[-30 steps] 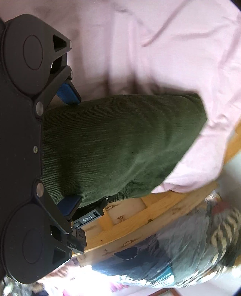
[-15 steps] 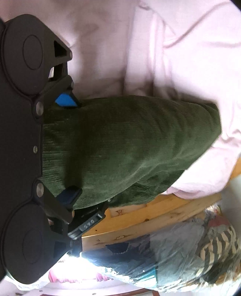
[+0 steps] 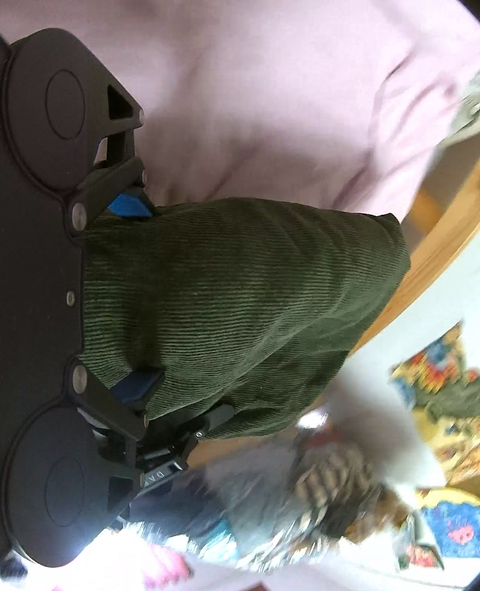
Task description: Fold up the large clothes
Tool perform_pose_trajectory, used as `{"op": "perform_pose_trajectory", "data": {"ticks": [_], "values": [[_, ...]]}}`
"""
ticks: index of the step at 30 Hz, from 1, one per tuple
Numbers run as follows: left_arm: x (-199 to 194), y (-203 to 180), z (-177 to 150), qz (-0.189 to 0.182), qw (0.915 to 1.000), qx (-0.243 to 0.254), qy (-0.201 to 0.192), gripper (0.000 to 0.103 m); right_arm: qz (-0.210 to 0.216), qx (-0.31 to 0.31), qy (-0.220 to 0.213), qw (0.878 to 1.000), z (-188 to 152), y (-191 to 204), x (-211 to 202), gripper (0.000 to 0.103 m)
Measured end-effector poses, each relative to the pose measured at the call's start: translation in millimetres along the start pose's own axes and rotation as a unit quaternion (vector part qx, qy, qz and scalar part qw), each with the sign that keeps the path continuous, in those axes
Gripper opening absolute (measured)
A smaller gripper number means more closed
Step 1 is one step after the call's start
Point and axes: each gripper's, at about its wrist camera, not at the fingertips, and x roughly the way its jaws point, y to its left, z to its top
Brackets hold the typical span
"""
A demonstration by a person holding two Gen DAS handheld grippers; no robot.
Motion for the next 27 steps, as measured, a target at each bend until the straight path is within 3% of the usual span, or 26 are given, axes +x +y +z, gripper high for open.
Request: {"op": "perform_pose_trajectory", "data": {"ticks": [3,5,8,12,14,18,21,27], "values": [[-0.2,26.1,15.4,0.056,0.9984,0.002,-0.007,0.084,-0.054,-0.029,0.039,0.997,-25.2,-16.1,41.2,0.041],[12.3,47.3,19.5,0.093,0.9956,-0.014,0.006,0.085,-0.076,-0.028,0.039,0.996,-30.1,-26.8,47.4,0.049],[15.6,55.9,22.9,0.066,0.9970,-0.038,0.011,0.089,-0.074,-0.037,0.044,0.996,-29.0,-37.1,43.2,0.058],[17.4,35.3,16.8,0.109,0.9937,0.023,0.007,0.098,-0.089,-0.060,0.053,0.993,-30.9,-40.2,43.8,0.068],[18.7,32.0,14.8,0.114,0.9934,0.017,0.007,0.100,-0.099,-0.056,0.049,0.992,-31.6,-39.3,43.8,0.081],[9.2,30.5,11.0,0.135,0.9907,0.015,0.002,0.102,-0.125,-0.079,0.039,0.988,-34.8,-27.5,31.2,0.094],[4.6,15.3,7.2,0.168,0.9851,0.034,-0.018,0.102,-0.146,-0.093,0.031,0.984,-37.1,-16.7,16.1,0.102],[-3.1,-19.4,-11.5,0.243,0.9632,0.088,-0.074,0.102,-0.153,-0.118,0.018,0.981,-39.8,9.2,-19.1,0.103]]}}
